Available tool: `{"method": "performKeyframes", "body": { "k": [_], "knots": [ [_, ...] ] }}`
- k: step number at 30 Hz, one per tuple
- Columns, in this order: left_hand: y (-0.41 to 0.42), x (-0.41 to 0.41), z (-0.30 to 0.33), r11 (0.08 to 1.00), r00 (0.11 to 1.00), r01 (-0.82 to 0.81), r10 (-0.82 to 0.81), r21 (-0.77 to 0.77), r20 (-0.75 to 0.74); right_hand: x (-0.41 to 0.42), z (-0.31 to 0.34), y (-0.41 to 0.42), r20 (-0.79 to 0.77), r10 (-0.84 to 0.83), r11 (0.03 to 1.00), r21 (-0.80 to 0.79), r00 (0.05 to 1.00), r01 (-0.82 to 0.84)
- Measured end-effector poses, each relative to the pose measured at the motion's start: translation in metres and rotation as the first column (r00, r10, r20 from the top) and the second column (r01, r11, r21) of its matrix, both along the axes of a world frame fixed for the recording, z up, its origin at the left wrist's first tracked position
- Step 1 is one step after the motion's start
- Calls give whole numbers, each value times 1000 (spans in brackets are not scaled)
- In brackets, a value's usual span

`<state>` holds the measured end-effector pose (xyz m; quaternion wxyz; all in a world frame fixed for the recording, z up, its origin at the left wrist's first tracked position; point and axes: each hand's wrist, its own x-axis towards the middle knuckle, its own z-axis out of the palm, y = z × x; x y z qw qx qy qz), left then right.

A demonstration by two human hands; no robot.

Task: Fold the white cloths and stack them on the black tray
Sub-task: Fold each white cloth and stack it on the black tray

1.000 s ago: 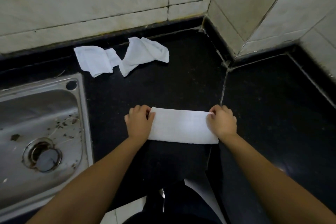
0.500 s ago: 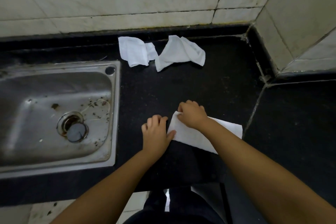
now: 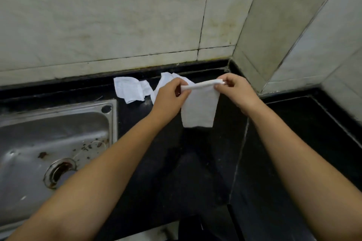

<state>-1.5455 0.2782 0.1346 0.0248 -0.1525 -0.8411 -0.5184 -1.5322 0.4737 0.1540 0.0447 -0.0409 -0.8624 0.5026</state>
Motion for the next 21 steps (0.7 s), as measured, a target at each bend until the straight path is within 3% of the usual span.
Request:
{"method": "performKeyframes", "body": {
  "k": [3,6,10,14,18,21],
  "knots": [
    [-8,20,-1,996,998,56,-55,66,-13,25,-1,-2,-16,26,999,-28,1000,-26],
    [-22,47,-35,992,991,128,-128,8,41,59,-30,-4,64,77,997,-36,995,-75],
    [-39,85,-90,949,935,286,-247,-129,254,121,-99,-5,302,127,987,59,945,-151],
    [-44,108,-119,888,825,428,-307,-170,474,161,-135,-6,473,179,981,-24,863,-191],
    [-40,95,-121,910,807,397,-285,-117,517,147,-128,1,470,139,989,-103,872,-102],
    [-29,66,-120,949,858,294,-209,-113,469,116,-125,3,426,66,994,-106,902,-22]
  ]
}}
